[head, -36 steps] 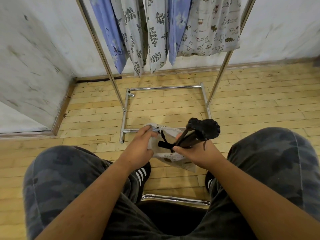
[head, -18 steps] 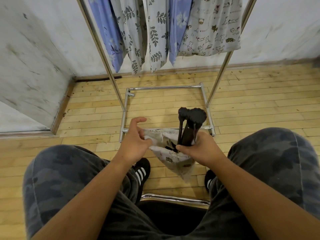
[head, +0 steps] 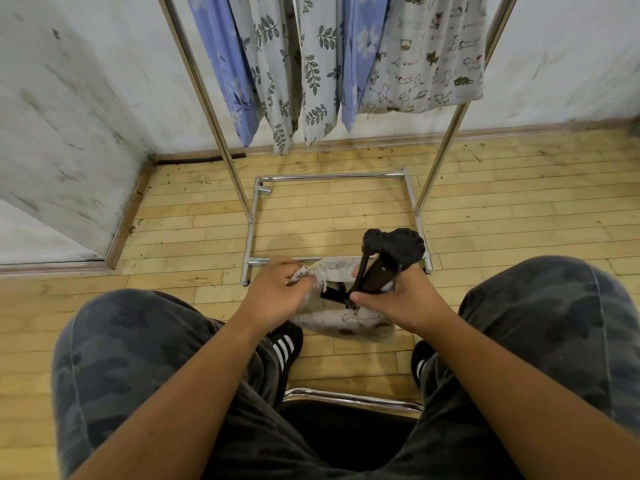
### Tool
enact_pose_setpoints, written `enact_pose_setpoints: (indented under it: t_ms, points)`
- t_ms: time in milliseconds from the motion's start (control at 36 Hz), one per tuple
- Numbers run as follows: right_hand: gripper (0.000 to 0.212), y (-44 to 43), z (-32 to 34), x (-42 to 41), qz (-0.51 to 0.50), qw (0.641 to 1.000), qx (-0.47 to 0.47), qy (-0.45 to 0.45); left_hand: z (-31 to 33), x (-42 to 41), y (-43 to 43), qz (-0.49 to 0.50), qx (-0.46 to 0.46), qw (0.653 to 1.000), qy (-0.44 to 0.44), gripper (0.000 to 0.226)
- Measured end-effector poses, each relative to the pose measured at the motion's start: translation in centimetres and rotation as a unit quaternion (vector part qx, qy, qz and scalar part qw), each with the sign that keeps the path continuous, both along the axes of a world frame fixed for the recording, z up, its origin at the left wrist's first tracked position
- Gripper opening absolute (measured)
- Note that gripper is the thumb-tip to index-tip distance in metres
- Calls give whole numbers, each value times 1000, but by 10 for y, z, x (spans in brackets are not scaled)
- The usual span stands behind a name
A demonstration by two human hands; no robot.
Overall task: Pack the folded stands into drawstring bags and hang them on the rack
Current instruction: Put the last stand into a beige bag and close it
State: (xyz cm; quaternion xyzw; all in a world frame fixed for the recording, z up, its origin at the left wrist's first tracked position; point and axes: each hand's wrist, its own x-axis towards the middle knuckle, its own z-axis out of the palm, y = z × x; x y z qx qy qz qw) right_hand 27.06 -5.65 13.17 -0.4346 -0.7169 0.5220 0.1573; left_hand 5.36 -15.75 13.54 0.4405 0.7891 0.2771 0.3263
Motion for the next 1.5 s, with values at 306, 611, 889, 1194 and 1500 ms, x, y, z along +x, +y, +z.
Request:
enact_pose_setpoints:
  t_ms: [306,611,889,1194,1500]
  points:
    - [31,-6,7,-2,28,998,7,59,15,14,-4,-53,-26,984,-168,35]
    - [34,-4,1,-8,61,998,4,13,17,29,-2,-134,5,964,-230,59]
    - [37,-4,11,-9,103,994,-24,36,10,25,3,-98,13,979,-178,49]
    - [54,-2,19,-8,60,994,-77,51,-7,12,2,-65,46,996,-37,26]
    - [77,4,12,-7,39,997,-71,16,-16,10,3,-57,33,996,53,28]
